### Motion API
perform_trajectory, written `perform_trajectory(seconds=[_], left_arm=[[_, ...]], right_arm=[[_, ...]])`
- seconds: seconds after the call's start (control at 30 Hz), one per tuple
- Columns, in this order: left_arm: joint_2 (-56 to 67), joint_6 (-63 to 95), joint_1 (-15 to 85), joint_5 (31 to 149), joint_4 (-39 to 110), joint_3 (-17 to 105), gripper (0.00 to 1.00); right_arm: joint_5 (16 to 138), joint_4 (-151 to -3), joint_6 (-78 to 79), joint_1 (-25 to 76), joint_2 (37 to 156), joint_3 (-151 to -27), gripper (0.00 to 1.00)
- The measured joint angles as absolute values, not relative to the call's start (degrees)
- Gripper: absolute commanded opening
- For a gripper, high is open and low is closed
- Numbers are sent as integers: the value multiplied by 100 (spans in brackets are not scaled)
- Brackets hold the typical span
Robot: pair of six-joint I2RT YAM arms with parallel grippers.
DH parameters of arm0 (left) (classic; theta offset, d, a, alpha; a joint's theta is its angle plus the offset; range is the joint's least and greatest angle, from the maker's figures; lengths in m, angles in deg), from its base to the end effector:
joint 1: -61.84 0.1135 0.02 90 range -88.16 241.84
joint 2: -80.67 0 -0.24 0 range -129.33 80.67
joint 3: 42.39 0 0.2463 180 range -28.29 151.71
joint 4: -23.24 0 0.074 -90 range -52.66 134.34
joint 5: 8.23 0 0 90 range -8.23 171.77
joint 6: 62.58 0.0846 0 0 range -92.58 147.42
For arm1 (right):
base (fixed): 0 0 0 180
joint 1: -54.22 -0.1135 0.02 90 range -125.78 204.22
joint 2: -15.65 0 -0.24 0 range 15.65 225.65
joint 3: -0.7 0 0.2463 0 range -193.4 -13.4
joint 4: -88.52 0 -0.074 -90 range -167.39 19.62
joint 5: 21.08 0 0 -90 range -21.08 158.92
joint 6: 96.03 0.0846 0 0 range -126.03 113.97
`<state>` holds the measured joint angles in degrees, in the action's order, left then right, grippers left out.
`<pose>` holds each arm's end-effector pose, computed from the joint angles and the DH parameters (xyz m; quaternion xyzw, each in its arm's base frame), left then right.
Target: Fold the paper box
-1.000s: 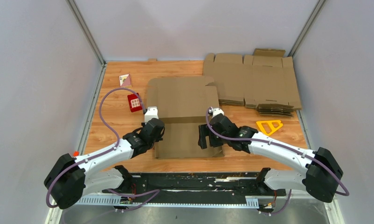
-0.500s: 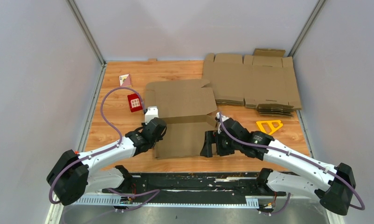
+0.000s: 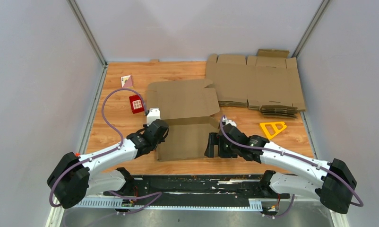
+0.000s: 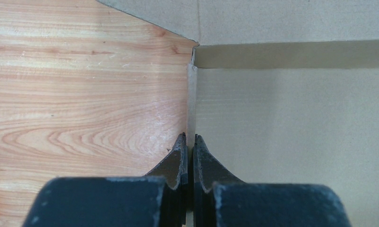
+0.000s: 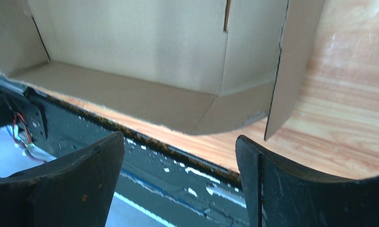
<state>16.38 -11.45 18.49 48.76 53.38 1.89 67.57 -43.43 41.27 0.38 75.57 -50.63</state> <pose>0.2063 -0.1314 0.1342 -0.0615 0.9045 -0.0136 0.4218 0.1376 0.1849 0.1519 -0.0513 0.9565 0.2145 0.1910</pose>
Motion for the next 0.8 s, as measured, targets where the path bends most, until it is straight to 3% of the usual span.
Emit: perform_trajectory(seconds=[0.47, 0.8], left_arm=[[1638, -1145, 1849, 4887, 5335, 189, 0], [1638, -1145, 1849, 4889, 5338, 189, 0]], right_arm=[[6652, -5309, 3631, 40, 8750, -5583, 87], [7258, -5504, 3011, 40, 8838, -5647, 87]])
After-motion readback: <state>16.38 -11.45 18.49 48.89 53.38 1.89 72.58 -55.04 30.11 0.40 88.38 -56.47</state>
